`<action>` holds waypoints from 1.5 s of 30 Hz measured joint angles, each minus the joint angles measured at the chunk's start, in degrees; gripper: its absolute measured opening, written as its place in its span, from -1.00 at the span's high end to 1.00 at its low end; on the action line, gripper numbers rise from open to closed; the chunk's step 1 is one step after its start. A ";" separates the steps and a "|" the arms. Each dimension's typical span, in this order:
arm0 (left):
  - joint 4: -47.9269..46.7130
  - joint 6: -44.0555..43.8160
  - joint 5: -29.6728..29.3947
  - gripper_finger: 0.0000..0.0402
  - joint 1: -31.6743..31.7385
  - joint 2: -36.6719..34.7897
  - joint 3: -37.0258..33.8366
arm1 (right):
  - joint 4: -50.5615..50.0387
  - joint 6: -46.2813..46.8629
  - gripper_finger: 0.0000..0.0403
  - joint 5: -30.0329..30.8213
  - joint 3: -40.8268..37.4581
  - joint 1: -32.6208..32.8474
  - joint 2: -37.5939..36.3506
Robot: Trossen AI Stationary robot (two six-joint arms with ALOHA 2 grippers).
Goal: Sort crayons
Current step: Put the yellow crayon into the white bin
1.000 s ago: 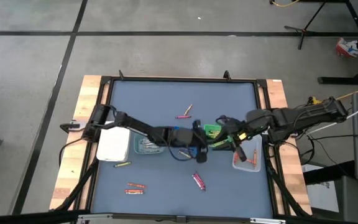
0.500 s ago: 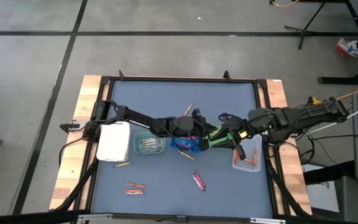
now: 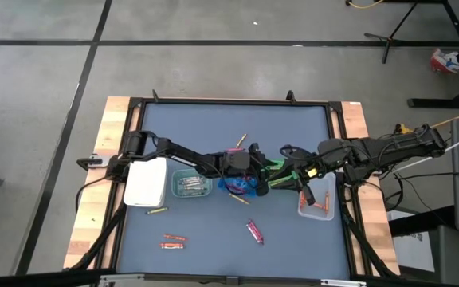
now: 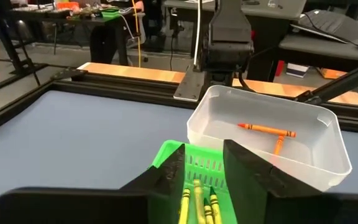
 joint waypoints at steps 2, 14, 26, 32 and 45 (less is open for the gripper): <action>0.06 0.00 -0.01 0.49 -0.01 -0.02 0.00 | 0.00 0.01 0.42 0.00 0.00 0.00 0.01; -28.88 1.43 -0.48 0.47 -2.91 -14.75 0.00 | 0.16 5.74 0.42 -2.14 0.00 0.15 5.29; -57.84 -5.54 -9.37 0.47 -19.26 -33.07 0.00 | 4.52 6.71 0.42 19.71 0.02 13.55 14.04; -60.88 -9.17 -18.71 0.47 -27.55 -33.47 -0.04 | 6.79 8.71 0.42 30.63 0.02 19.45 22.68; -60.53 -13.73 -25.15 0.47 -34.43 -33.04 -0.04 | 6.62 21.12 0.42 37.02 -0.02 19.71 41.76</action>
